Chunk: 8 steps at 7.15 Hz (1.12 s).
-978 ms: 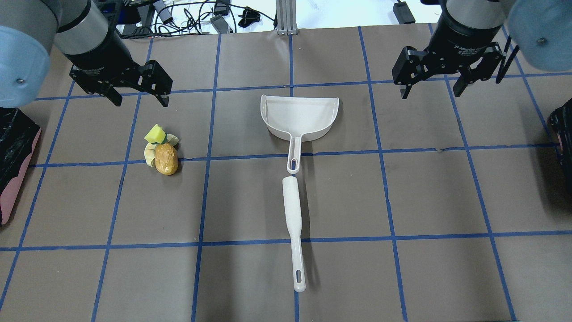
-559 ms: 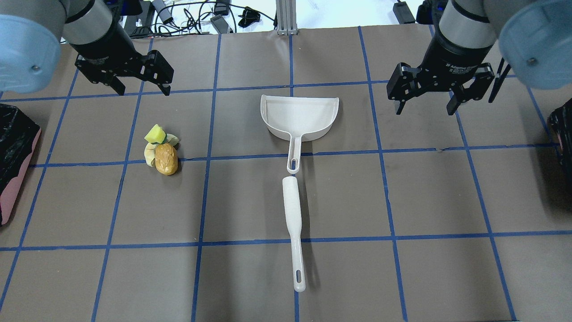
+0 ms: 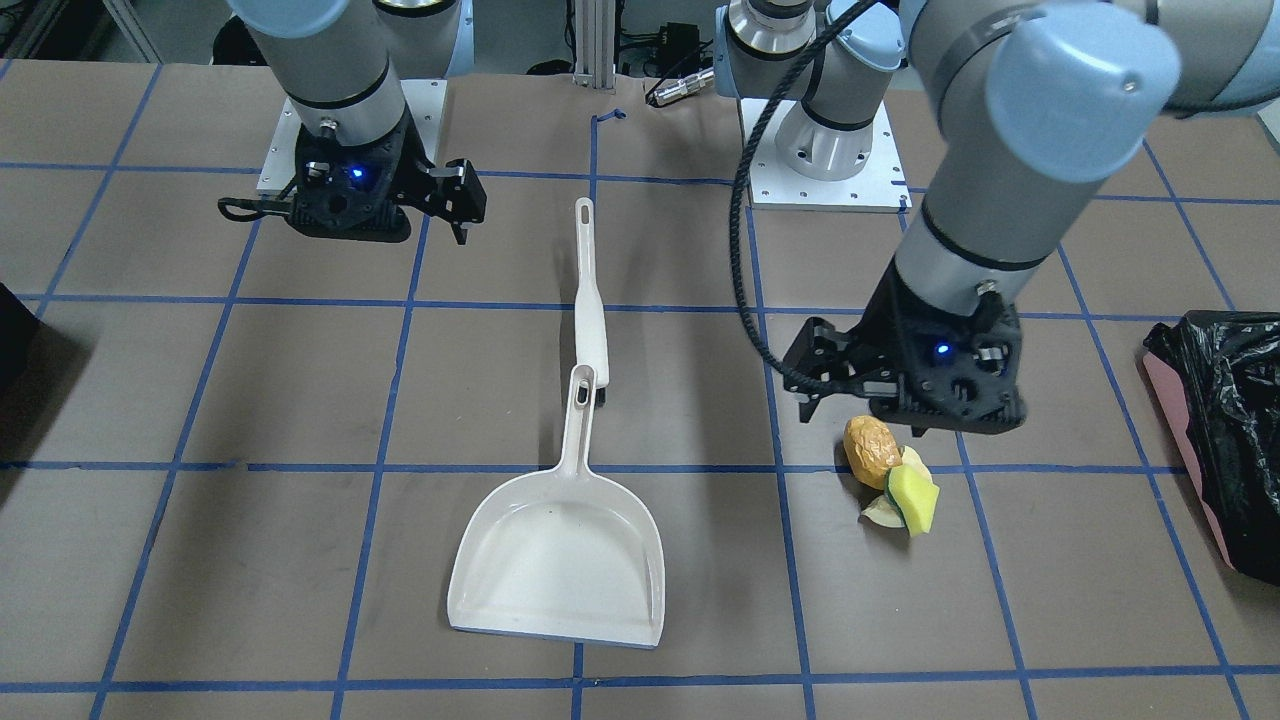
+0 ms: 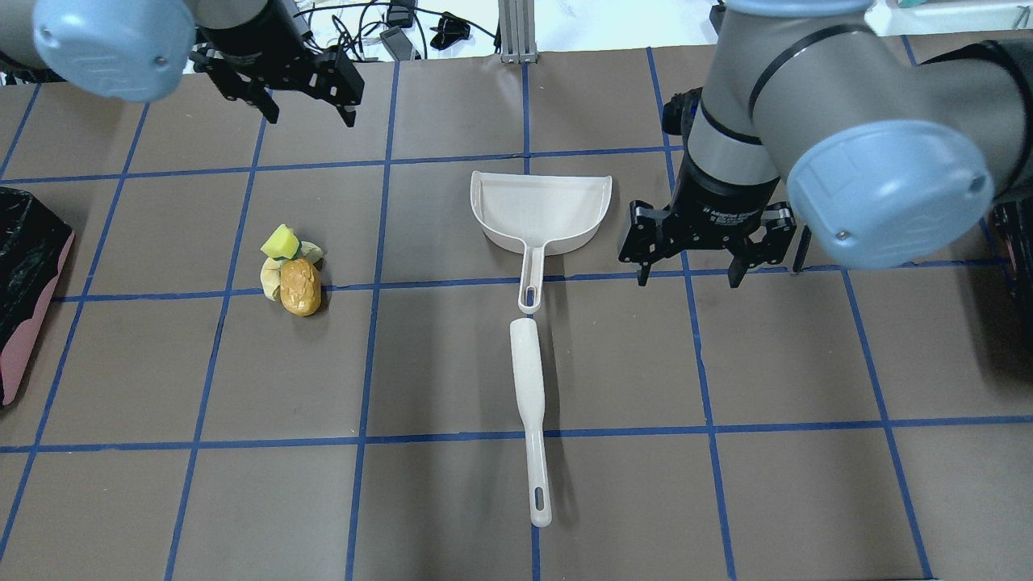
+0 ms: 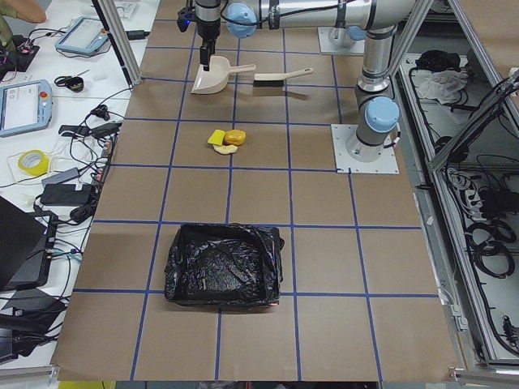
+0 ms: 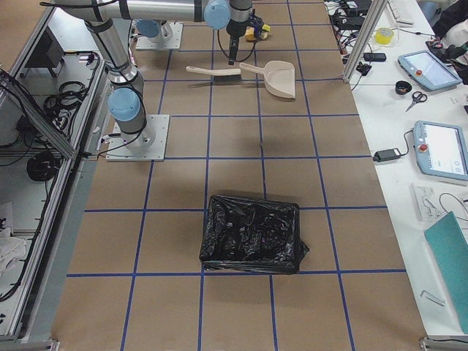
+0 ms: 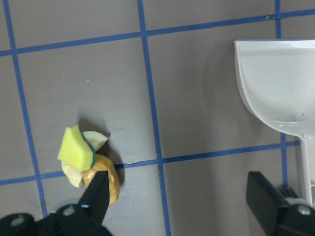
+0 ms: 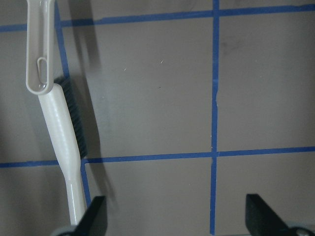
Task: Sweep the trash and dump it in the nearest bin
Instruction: 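Grasp the white dustpan handle with the left gripper while the right gripper grasps the brush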
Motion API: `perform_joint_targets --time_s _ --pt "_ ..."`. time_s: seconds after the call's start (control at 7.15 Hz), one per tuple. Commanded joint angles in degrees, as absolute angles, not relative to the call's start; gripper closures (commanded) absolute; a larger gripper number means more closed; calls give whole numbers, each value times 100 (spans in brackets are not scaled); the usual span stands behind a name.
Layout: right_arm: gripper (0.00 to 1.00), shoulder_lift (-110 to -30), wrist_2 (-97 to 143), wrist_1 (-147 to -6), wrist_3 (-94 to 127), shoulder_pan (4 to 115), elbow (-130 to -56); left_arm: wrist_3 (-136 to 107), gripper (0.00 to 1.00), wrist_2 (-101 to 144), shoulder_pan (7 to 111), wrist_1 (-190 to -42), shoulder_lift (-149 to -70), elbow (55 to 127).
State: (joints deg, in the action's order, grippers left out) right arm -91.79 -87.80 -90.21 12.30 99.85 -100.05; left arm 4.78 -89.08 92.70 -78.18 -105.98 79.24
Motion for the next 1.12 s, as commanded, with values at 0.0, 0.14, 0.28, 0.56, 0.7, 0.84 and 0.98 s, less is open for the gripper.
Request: perform_joint_targets --time_s 0.0,0.14,0.28,0.56,0.7,0.84,0.98 --pt "1 -9220 -8771 -9419 1361 10518 -10430 229 0 -8947 9928 -7550 -11029 7884" --pt "0 -9211 -8771 -9840 1658 10808 -10720 168 0 -8912 10053 -7541 -11239 7884" --pt "0 -9150 -8771 -10357 1870 11150 -11079 89 0 -8895 10168 -7289 -11407 7884" --pt "0 -8844 -8771 -11578 2160 11652 -11783 53 0 -8895 10606 -7269 -11644 7892" --pt "0 -8537 -8780 -11801 2388 11898 -11786 53 0 -8895 10817 -7269 -11767 7919" --pt "0 -8273 -8789 -12039 2443 12179 -11751 61 0 -8886 10898 -7260 -11899 7928" --pt "1 -8157 -8789 -12102 2435 12321 -11777 53 0 -8886 11003 -7260 -12048 7928"
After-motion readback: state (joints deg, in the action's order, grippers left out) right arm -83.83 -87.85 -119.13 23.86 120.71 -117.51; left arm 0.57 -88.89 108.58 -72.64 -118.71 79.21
